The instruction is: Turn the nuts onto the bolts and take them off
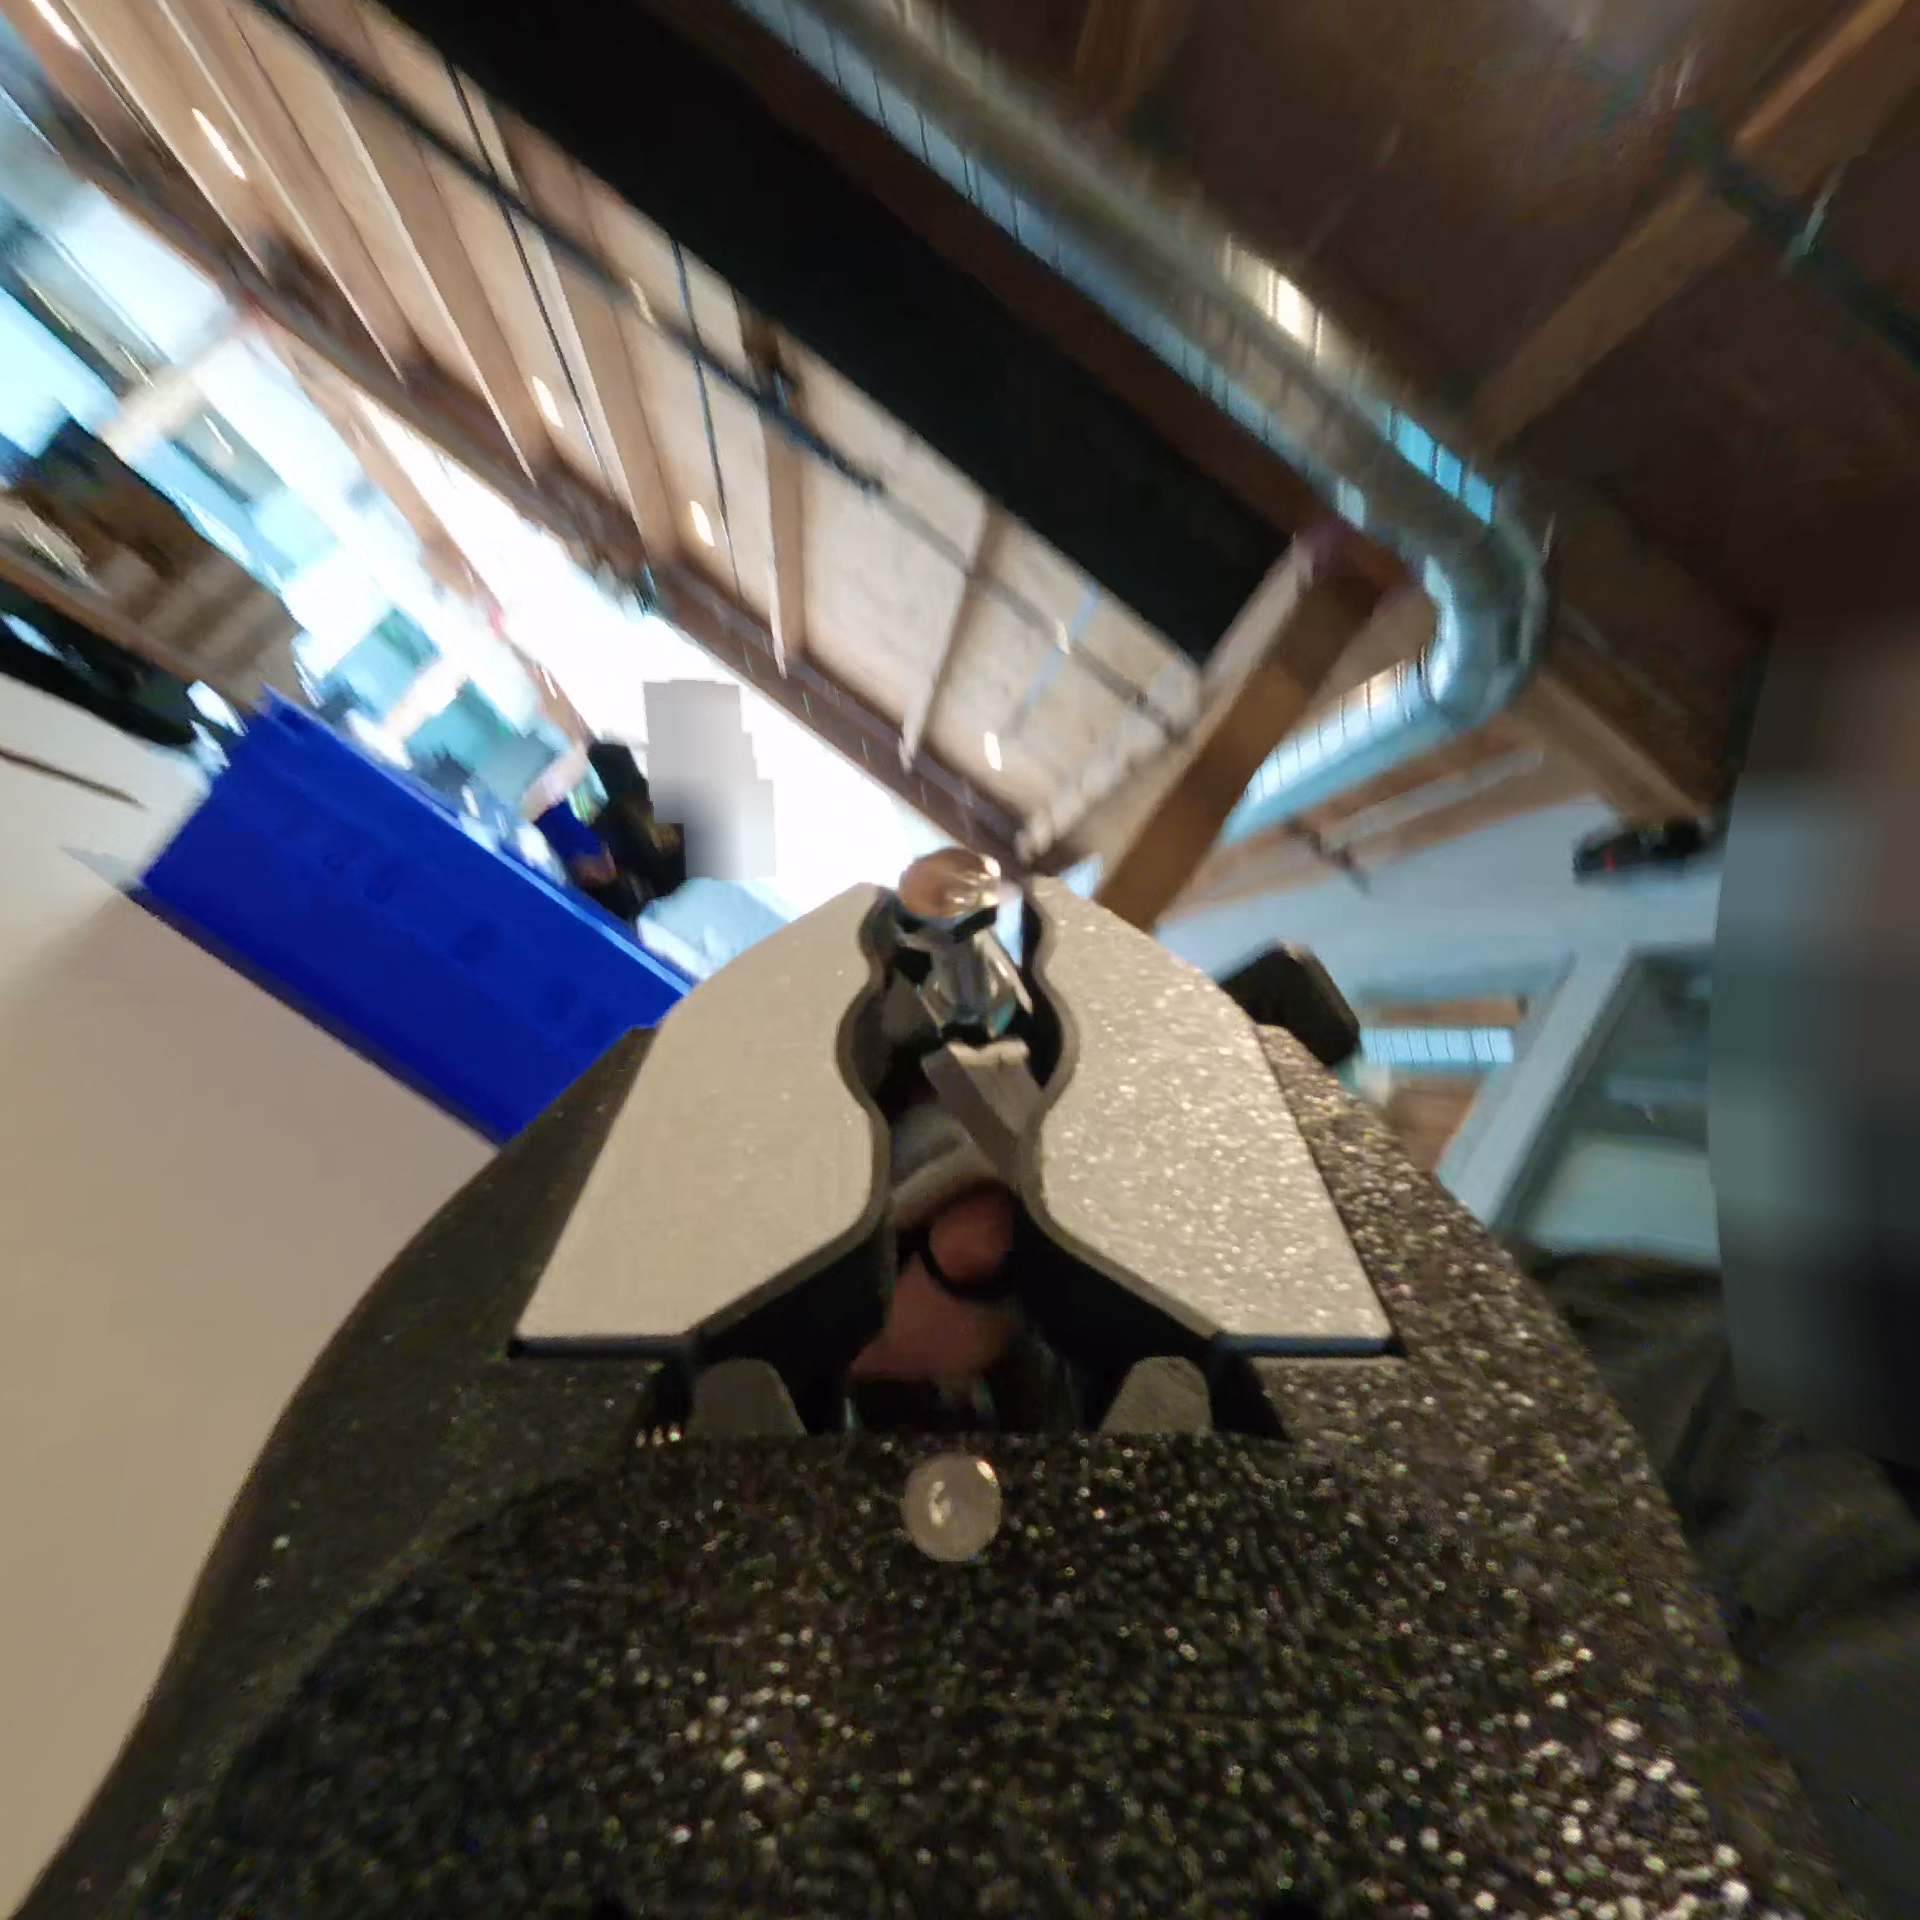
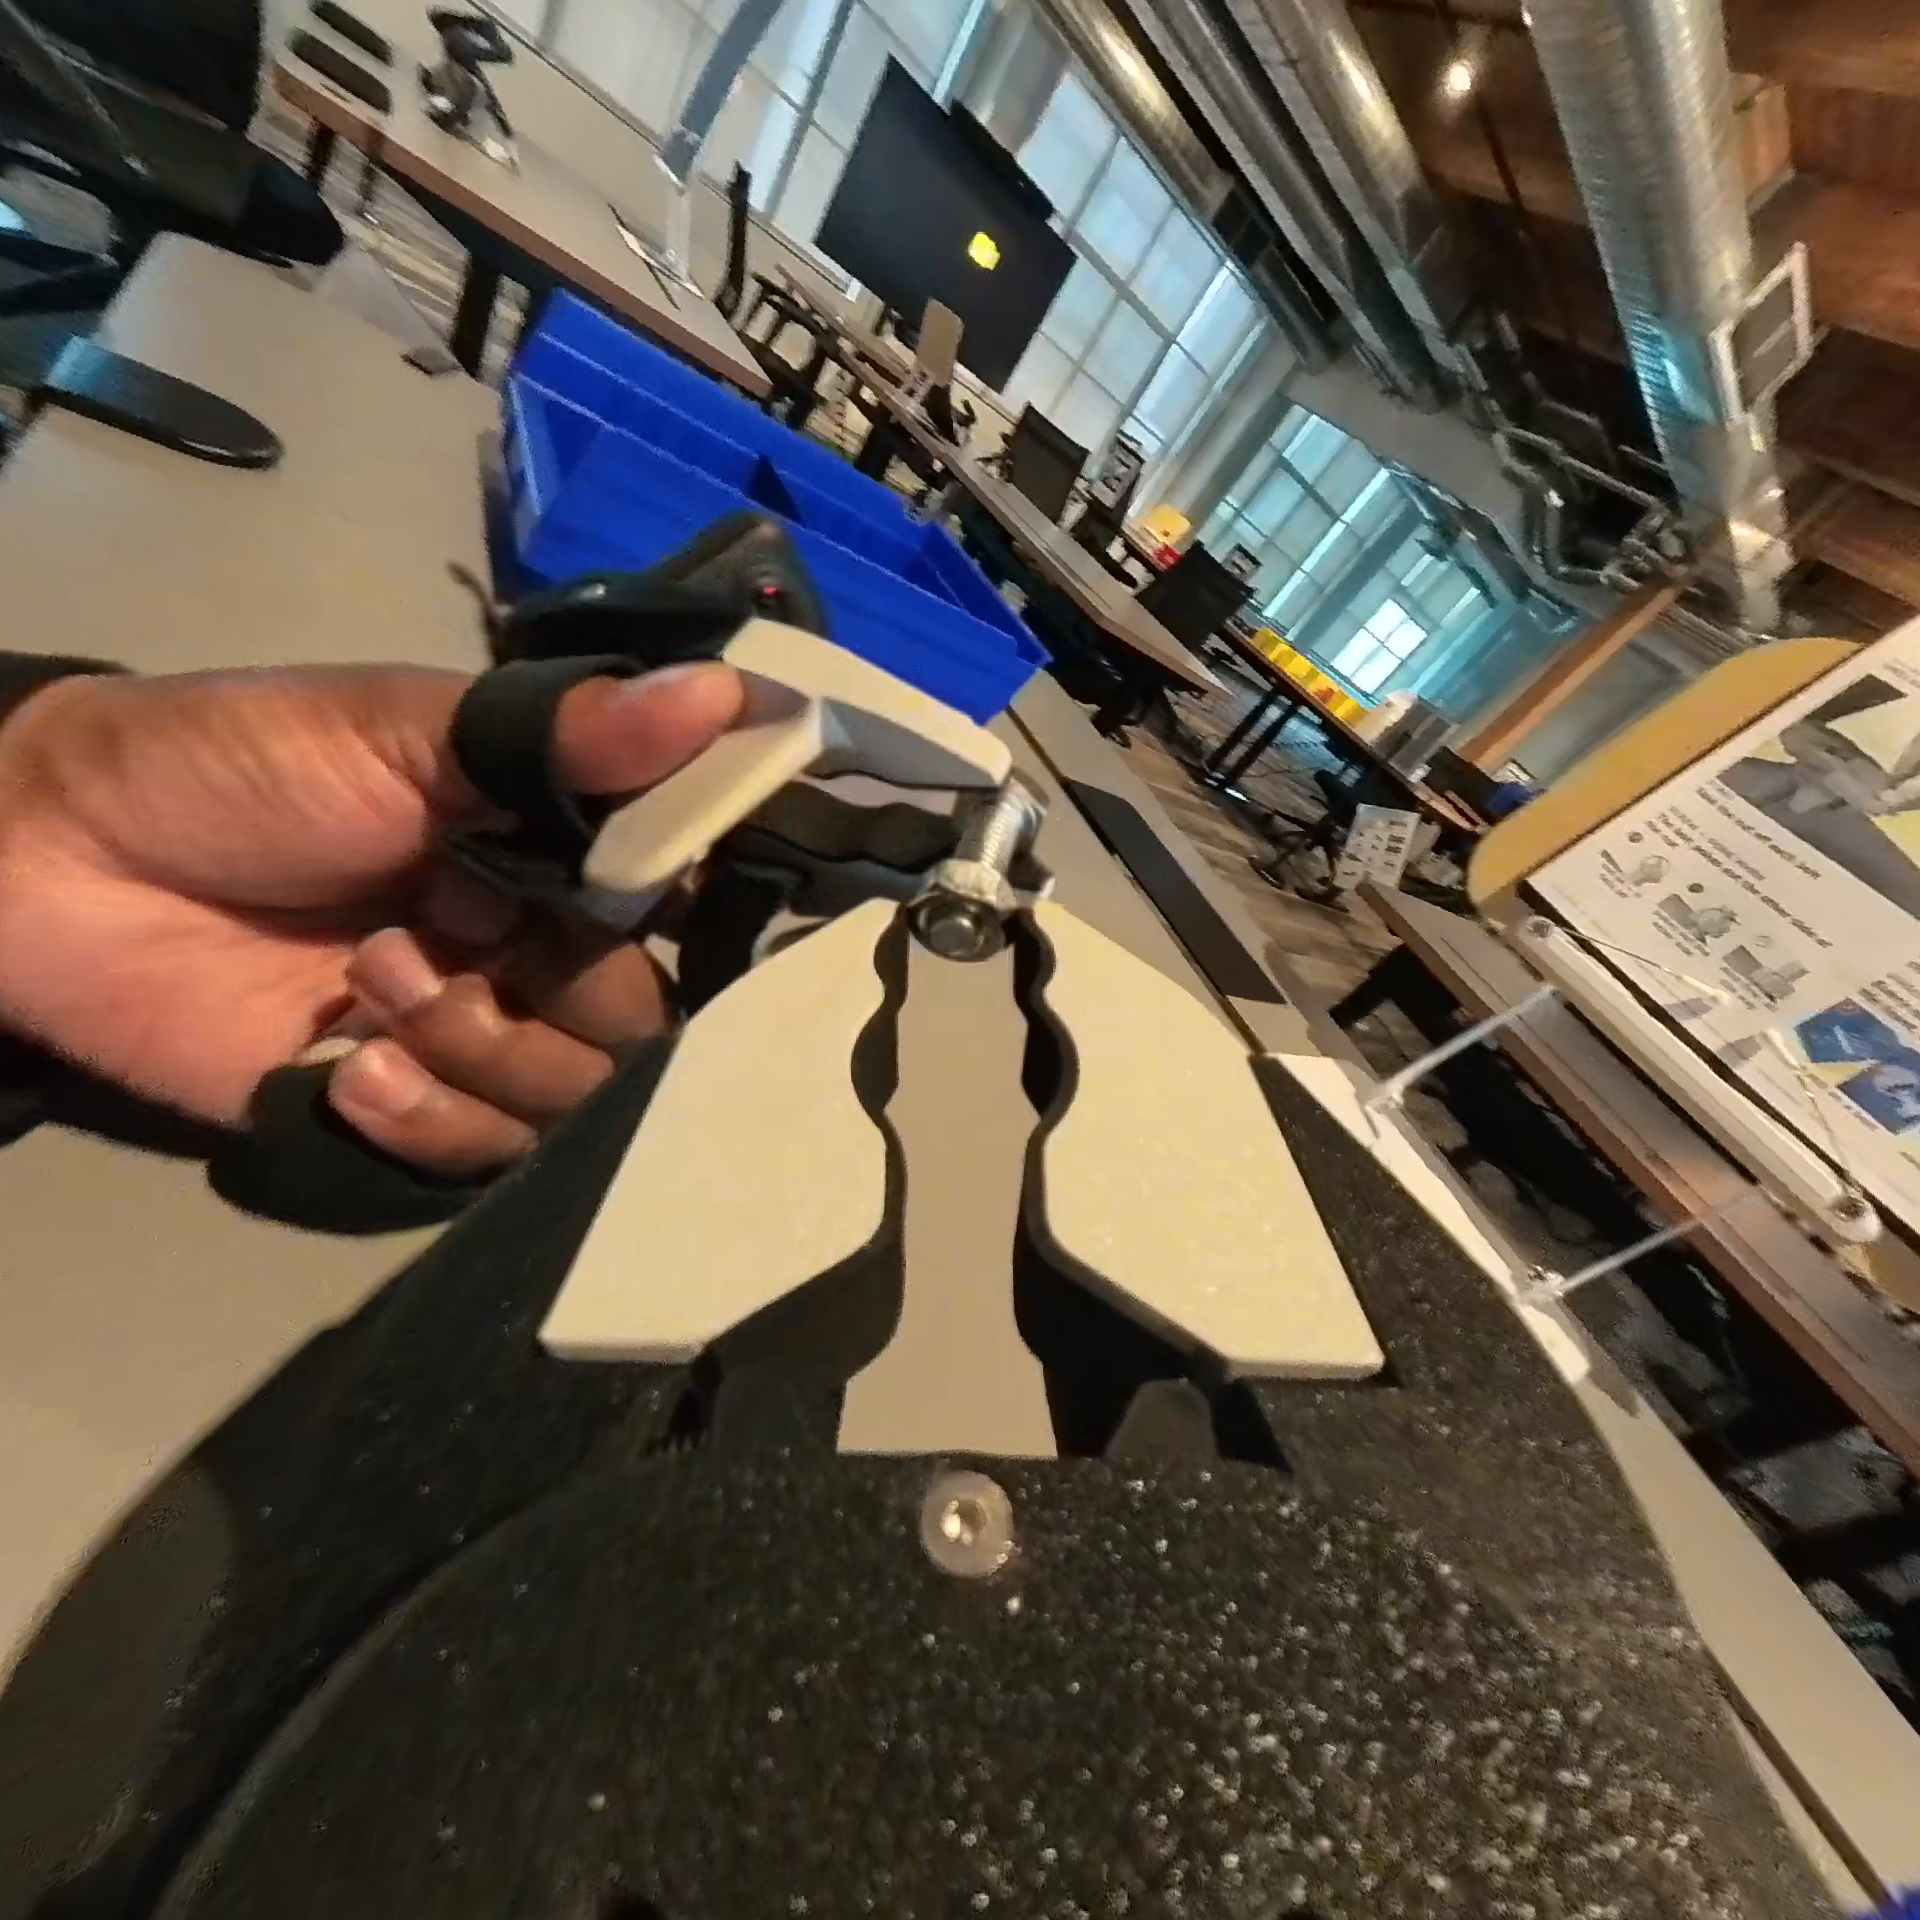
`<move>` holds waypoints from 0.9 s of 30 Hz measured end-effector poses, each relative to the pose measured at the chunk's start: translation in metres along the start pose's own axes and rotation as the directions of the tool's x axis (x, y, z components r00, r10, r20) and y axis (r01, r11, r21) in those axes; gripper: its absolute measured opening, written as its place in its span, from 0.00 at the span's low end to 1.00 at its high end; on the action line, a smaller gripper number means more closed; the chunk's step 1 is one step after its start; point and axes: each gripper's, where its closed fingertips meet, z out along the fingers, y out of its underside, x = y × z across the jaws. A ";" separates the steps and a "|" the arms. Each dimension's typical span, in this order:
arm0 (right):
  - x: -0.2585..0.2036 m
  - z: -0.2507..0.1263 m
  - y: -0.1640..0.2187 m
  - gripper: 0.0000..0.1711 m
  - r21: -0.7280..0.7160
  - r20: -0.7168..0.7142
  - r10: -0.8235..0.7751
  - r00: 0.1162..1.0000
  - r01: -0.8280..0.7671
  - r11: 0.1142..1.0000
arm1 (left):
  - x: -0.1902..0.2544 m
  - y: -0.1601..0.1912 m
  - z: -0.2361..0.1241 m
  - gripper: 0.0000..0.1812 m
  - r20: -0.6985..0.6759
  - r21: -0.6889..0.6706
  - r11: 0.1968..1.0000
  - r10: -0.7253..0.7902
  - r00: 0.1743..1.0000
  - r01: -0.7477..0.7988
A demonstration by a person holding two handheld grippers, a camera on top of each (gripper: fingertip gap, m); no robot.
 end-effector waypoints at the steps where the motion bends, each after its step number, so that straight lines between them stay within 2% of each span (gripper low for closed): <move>1: 0.000 -0.002 -0.001 0.11 0.009 0.020 0.007 1.000 -0.007 1.000 | 0.002 0.003 0.000 0.16 -0.004 -0.068 0.998 0.009 1.000 -0.009; 3: -0.004 -0.005 -0.004 0.11 0.037 0.090 0.010 0.996 -0.014 0.999 | 0.007 0.007 -0.004 0.25 -0.003 -0.215 0.974 0.070 0.998 -0.069; 6: -0.013 -0.010 -0.005 0.11 0.064 0.216 0.025 0.976 -0.039 0.997 | 0.021 0.011 -0.018 0.25 -0.050 -0.408 0.881 0.240 0.970 -0.239; 8: -0.018 -0.014 -0.008 0.11 0.096 0.290 0.056 0.955 -0.088 0.992 | 0.025 0.016 -0.026 0.22 -0.092 -0.483 0.798 0.364 0.927 -0.361; 9: -0.020 -0.015 -0.009 0.11 0.104 0.319 0.074 0.945 -0.112 0.988 | 0.025 0.017 -0.028 0.21 -0.099 -0.495 0.781 0.384 0.918 -0.380; 13: -0.027 -0.015 -0.008 0.11 0.111 0.368 0.087 0.926 -0.136 0.984 | 0.028 0.017 -0.028 0.20 -0.118 -0.477 0.804 0.341 0.932 -0.355; 19: -0.038 -0.021 -0.015 0.11 0.142 0.455 0.093 0.886 -0.175 0.974 | 0.024 0.035 -0.033 0.17 -0.140 -0.574 0.729 0.360 0.922 -0.372; 27: -0.046 -0.024 -0.020 0.11 0.153 0.502 0.098 0.859 -0.200 0.968 | 0.030 0.044 -0.031 0.13 -0.195 -0.587 0.703 0.360 0.912 -0.402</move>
